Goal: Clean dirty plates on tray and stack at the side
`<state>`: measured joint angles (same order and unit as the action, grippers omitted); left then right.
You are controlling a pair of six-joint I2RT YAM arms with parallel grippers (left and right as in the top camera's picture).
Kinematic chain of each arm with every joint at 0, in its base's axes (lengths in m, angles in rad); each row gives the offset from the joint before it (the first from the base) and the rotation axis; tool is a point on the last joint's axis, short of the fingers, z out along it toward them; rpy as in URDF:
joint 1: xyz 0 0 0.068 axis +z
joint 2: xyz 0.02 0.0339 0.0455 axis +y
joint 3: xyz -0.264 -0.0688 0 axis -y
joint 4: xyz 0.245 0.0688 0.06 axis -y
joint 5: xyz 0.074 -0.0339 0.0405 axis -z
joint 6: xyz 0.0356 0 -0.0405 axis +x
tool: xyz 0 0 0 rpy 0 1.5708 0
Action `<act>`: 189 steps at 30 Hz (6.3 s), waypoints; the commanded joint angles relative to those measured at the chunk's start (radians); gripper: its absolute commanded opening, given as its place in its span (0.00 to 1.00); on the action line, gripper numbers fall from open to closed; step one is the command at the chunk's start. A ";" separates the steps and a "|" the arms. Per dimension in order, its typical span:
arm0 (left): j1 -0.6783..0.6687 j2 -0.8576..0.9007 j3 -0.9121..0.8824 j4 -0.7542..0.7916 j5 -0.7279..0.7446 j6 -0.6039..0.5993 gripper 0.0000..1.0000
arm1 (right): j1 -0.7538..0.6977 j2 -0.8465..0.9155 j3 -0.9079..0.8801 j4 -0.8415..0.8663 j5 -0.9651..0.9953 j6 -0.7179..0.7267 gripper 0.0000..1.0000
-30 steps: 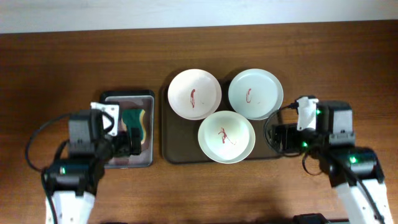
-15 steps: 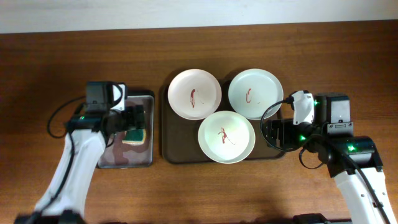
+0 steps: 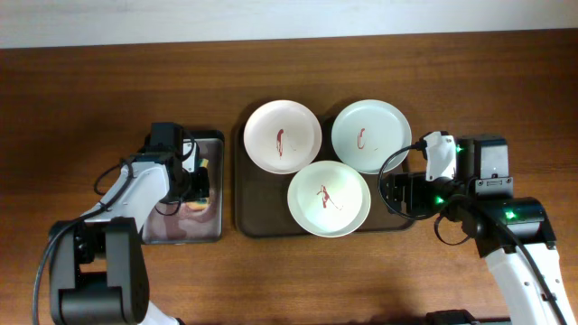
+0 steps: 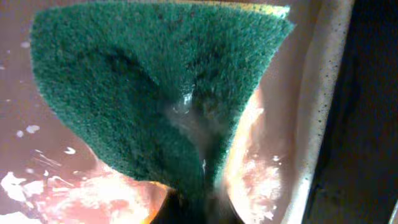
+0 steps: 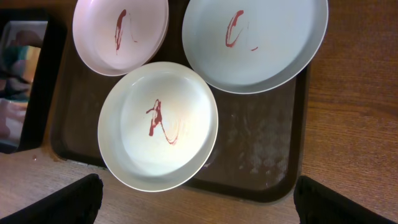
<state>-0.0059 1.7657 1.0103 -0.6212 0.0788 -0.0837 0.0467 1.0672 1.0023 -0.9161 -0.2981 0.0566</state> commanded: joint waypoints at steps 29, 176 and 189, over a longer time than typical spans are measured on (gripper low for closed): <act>0.004 0.003 -0.016 0.026 -0.015 -0.036 0.00 | 0.005 0.002 0.023 -0.012 -0.005 0.007 0.99; -0.689 0.087 -0.027 0.365 0.067 -0.797 0.00 | 0.149 0.707 0.022 0.191 -0.023 0.121 0.04; -0.642 -0.129 0.018 0.231 0.016 -0.681 0.00 | 0.149 0.707 0.022 0.169 0.003 0.121 0.04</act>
<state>-0.6540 1.7149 1.0180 -0.4393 0.1299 -0.8032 0.1997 1.7668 1.0138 -0.7429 -0.3447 0.1795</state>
